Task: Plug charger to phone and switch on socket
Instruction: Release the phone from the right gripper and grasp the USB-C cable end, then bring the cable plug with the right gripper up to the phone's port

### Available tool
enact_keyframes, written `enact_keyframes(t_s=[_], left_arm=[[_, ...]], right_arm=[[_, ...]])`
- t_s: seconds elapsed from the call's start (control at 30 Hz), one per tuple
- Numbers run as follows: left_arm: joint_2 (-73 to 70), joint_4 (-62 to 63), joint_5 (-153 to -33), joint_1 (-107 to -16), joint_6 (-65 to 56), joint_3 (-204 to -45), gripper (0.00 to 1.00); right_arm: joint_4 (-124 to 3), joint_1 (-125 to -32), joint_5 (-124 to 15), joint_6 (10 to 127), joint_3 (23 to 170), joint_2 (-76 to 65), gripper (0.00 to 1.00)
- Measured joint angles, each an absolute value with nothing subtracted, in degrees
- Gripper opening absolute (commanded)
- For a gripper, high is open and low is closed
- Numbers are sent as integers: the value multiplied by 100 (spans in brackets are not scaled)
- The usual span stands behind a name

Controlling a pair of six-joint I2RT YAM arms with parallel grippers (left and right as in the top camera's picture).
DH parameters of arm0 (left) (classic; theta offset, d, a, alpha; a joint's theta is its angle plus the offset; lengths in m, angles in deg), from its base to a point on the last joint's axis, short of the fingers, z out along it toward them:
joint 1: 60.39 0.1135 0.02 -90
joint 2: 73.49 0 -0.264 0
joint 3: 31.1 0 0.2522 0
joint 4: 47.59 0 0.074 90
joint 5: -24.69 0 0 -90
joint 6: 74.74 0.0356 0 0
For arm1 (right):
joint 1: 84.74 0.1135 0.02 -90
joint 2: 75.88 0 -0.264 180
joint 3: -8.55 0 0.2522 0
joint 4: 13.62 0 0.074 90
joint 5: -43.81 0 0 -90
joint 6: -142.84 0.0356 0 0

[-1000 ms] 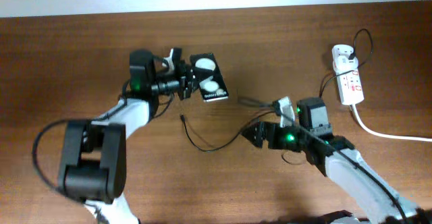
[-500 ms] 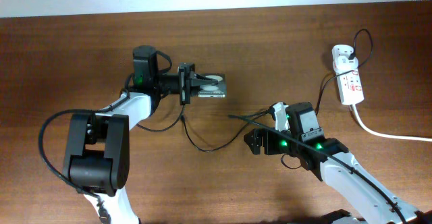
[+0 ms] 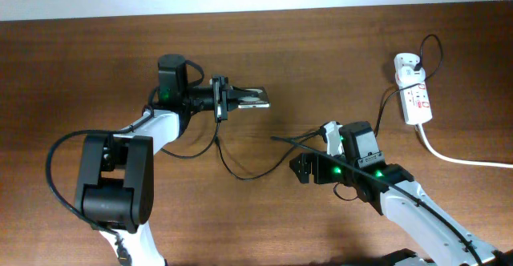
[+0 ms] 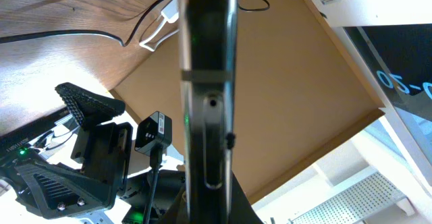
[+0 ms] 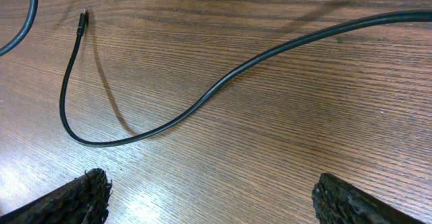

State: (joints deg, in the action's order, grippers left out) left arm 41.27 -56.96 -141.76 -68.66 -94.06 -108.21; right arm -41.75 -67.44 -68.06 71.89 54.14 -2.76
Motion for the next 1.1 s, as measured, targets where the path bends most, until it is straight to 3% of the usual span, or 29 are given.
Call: enact_keyframes(t_s=[0.13,0.27,0.47,0.57,0.73,1.0,1.07,1.1], left_arm=[[4127,-5696,-14152,-6866,-9211,-10821,0],[4127,-5705,-13813,-6834,-7696,-10821,0],[4129,-5705,-13949,-5813,-6177,-10821,0],[4129,-5701,-14001,-5422,-5756,-10825,0],[4129,-5694,-14029,-4801,-5303,-10832,0],[4129,-5694,-14005,-4541,-5060,-10834,0],[4129,-5694,-14005,-4541,-5047,-10832,0],[4129,-5694,-14003,-4541,-5050,-10832,0]], right_arm=[[-4175,-6744,-6806,7187,5414,-276,99],[-4151,-6504,-6760,7025,5418,-276,99],[-3266,-4270,-5256,6537,6024,-233,98],[-3404,-3934,-4954,6153,6935,570,94],[-4365,-3337,-4430,5558,8828,2731,73],[-4081,-3326,-4314,5521,9003,3728,57],[-3898,-3326,-4261,5582,9005,3818,47],[-3867,-3326,-4157,5589,9007,3818,31]])
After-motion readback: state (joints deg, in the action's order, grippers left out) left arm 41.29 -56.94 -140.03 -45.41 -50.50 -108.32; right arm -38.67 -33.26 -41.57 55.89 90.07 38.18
